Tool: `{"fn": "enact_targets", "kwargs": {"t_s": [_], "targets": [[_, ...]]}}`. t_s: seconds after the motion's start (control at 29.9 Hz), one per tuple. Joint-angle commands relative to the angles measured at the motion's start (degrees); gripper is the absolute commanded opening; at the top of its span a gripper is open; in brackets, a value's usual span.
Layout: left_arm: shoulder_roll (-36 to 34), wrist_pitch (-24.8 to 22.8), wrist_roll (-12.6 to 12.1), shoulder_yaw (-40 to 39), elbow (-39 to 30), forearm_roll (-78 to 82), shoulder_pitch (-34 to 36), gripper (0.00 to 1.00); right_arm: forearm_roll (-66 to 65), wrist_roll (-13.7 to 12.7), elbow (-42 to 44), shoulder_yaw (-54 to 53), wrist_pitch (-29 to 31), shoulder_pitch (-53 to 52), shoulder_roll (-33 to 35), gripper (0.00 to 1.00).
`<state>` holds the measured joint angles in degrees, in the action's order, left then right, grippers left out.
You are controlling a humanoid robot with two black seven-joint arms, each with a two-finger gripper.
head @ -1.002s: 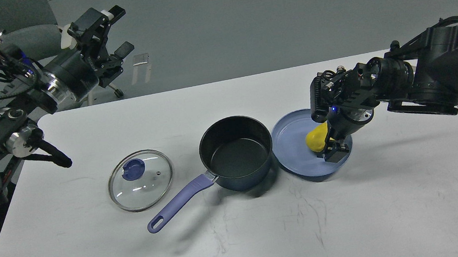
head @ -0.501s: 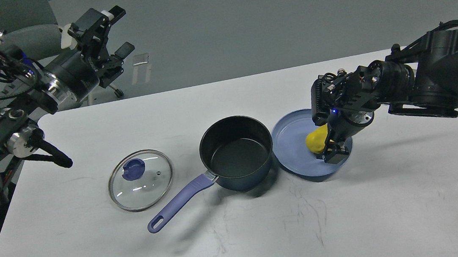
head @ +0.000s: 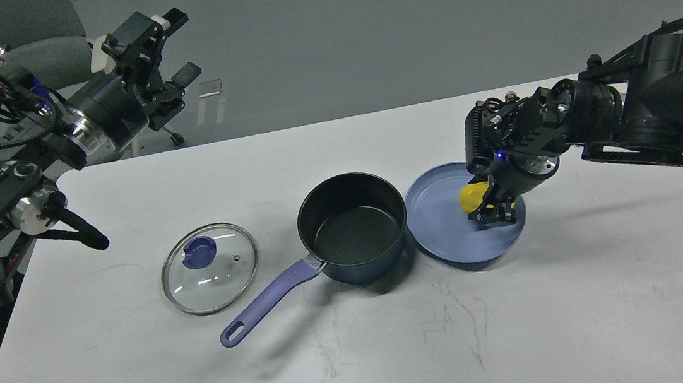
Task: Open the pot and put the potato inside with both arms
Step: 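Lift the potato and carry it over the open saucepan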
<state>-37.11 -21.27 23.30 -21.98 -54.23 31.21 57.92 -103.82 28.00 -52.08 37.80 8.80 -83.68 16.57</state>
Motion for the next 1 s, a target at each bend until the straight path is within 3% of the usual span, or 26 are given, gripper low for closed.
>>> {"fn": "enact_targets", "kwargs": {"t_s": [0.0, 0.2, 0.4, 0.6, 0.97], "targets": [[-0.07, -0.08, -0.01, -0.08, 0.00, -0.01, 0.08, 0.98, 2.30, 0.00, -1.09, -1.32, 0.17, -4.02, 1.27, 0.00], [0.02, -0.08, -0.01, -0.17, -0.09, -0.01, 0.17, 0.98, 18.55, 0.00, -2.85, -3.17, 3.84, -8.41, 1.53, 0.00], [0.02, -0.17, -0.09, -0.17, -0.09, -0.10, 0.26, 0.98, 21.38, 0.00, -3.99, -4.48, 7.02, -9.74, -0.22, 0.00], [0.02, -0.17, -0.01, -0.17, -0.18, -0.18, 0.26, 0.98, 26.83, 0.00, -5.14, -5.71, 10.27, -10.18, -4.97, 0.00], [-0.07, -0.17, -0.01, -0.26, -0.18, -0.36, 0.26, 0.98, 32.45, 0.00, 0.13, -5.63, 12.03, -8.69, -15.25, 0.00]]}}
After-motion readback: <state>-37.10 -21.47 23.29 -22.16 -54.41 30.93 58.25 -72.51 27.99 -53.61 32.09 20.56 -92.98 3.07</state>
